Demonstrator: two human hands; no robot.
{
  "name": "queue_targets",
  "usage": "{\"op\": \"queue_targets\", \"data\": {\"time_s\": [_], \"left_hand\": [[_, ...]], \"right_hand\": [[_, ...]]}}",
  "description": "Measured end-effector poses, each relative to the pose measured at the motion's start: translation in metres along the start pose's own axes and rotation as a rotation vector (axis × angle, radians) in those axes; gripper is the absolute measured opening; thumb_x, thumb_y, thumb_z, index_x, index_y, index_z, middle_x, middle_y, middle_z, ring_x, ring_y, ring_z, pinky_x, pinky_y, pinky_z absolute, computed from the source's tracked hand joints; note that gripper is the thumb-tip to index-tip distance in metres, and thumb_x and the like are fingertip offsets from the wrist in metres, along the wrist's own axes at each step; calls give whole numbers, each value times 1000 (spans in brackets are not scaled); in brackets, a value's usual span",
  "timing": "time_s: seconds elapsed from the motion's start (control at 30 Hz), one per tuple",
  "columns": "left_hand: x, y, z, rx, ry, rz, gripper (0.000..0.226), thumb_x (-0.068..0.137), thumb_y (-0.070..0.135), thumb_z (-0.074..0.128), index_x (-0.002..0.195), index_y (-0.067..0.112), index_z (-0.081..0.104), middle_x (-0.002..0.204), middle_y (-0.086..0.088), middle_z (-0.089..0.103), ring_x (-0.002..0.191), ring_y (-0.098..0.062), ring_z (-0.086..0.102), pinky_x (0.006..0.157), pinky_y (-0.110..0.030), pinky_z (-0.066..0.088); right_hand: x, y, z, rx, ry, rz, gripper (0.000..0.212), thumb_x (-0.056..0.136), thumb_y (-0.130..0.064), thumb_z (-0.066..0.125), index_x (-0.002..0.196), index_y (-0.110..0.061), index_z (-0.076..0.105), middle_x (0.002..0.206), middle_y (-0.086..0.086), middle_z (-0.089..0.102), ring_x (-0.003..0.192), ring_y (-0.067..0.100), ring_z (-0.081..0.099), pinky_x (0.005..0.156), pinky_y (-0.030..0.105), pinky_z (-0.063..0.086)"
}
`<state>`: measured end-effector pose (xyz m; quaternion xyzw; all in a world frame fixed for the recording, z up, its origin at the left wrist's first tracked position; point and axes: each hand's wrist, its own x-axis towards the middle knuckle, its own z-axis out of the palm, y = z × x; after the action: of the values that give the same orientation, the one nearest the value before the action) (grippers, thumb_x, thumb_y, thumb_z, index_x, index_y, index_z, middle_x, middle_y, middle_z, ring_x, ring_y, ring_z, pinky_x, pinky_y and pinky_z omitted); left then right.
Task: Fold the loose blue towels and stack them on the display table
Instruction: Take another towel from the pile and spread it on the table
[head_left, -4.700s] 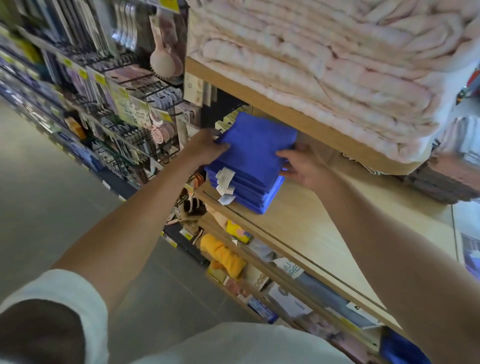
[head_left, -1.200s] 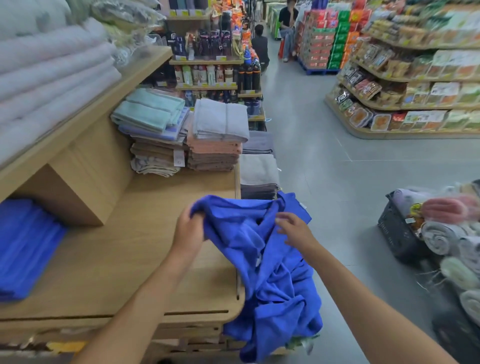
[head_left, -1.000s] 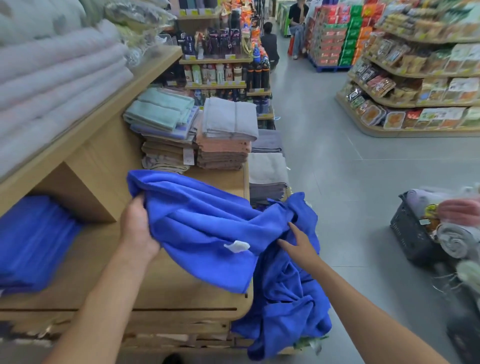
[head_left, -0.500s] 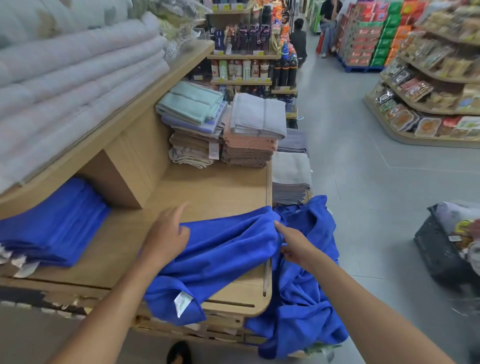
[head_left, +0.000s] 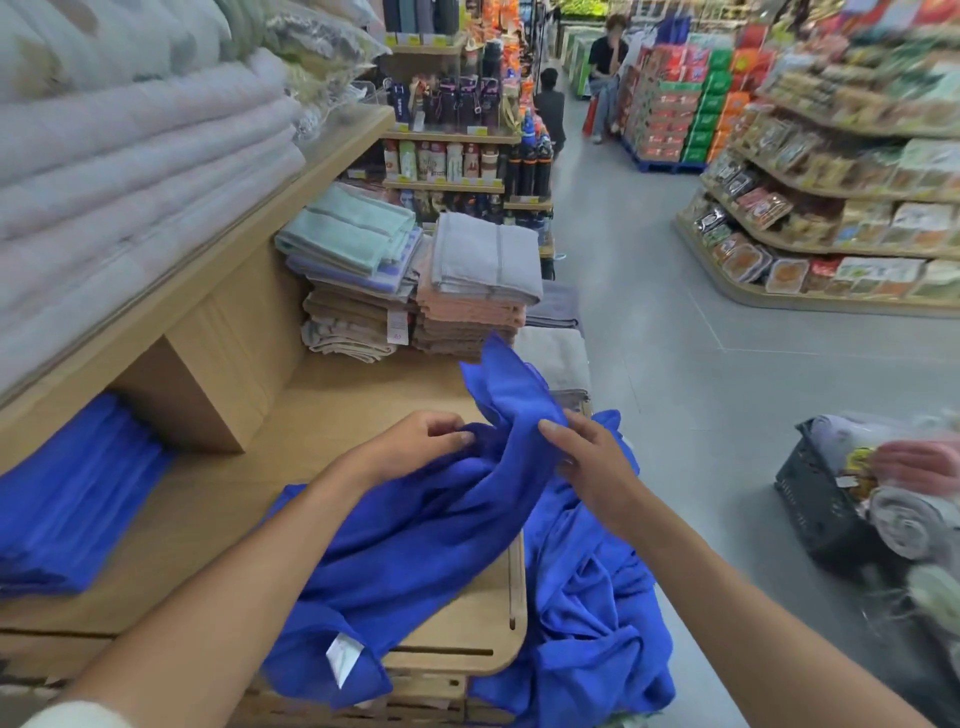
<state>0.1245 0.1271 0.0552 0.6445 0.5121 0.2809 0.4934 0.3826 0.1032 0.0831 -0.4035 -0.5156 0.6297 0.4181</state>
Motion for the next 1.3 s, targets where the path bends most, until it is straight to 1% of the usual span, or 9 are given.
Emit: {"op": "queue_targets", "data": {"time_s": [0.3, 0.47, 0.53, 0.63, 0.8, 0.9, 1.0, 1.17, 1.3], "left_hand": [[-79, 6, -127, -210, 863, -74, 26, 108, 24, 43, 101, 4, 59, 90, -10, 49, 82, -20, 42, 74, -33, 33], [-88, -20, -128, -104, 937, -243, 21, 104, 13, 46, 122, 7, 55, 108, -11, 57, 84, -20, 52, 63, -26, 45], [-104, -35, -110, 147, 950, -190, 31, 99, 8, 53, 130, 8, 53, 120, -6, 60, 95, -22, 59, 81, -30, 53], [-143, -59, -75, 635, 749, 51, 30, 88, 15, 47, 107, 31, 63, 104, 14, 64, 95, -14, 62, 85, -40, 54], [-165, -80, -38, 1049, 101, 53, 66, 70, 6, 42, 122, 40, 65, 143, 9, 51, 136, -17, 44, 106, -37, 39], [-177, -82, -41, 1119, 67, -4, 48, 73, 18, 53, 114, 41, 64, 155, 5, 41, 150, -21, 28, 118, -38, 25], [-189, -68, -50, 1178, 126, -7, 29, 73, 35, 63, 101, 36, 65, 151, 5, 45, 151, -21, 27, 118, -37, 27], [-205, -6, -26, 486, 70, -56, 13, 74, 26, 68, 77, 31, 56, 99, 9, 68, 98, -9, 63, 87, -33, 49], [-190, 28, 15, 77, -1, -84, 17, 84, 12, 70, 87, 18, 54, 67, -3, 56, 66, -10, 44, 62, -32, 36]], "right_hand": [[94, -71, -1, -60, 350, -119, 21, 104, -24, 58, 86, -18, 67, 84, 5, 60, 75, 16, 53, 66, 32, 44], [137, -50, 28, -213, 289, 67, 15, 102, -9, 52, 89, -14, 56, 75, 9, 52, 57, 15, 56, 50, 24, 46], [131, -26, 42, -349, 244, 123, 10, 96, -5, 60, 105, -6, 57, 92, 17, 57, 71, 26, 62, 61, 34, 53], [95, 12, 69, -789, 277, -59, 45, 85, -14, 72, 127, -8, 56, 114, 9, 58, 93, 26, 61, 85, 40, 52], [2, 65, 137, -1213, -495, -82, 33, 74, -72, 60, 86, -43, 56, 80, -18, 61, 75, 5, 56, 60, 31, 41], [-23, 80, 146, -1411, -712, -188, 27, 84, -49, 61, 108, -38, 58, 103, -11, 66, 96, 20, 61, 65, 32, 37], [-27, 55, 132, -1157, -895, -38, 14, 83, -20, 58, 94, -29, 59, 79, -6, 56, 75, 15, 50, 63, 31, 36], [-18, -11, 81, -1104, -1007, 272, 19, 73, -33, 61, 89, -23, 65, 73, -8, 55, 71, 19, 60, 64, 36, 49], [-34, -16, 90, -843, -886, 112, 47, 80, -51, 79, 120, -35, 61, 114, -19, 66, 107, -1, 63, 95, 24, 50]]}}
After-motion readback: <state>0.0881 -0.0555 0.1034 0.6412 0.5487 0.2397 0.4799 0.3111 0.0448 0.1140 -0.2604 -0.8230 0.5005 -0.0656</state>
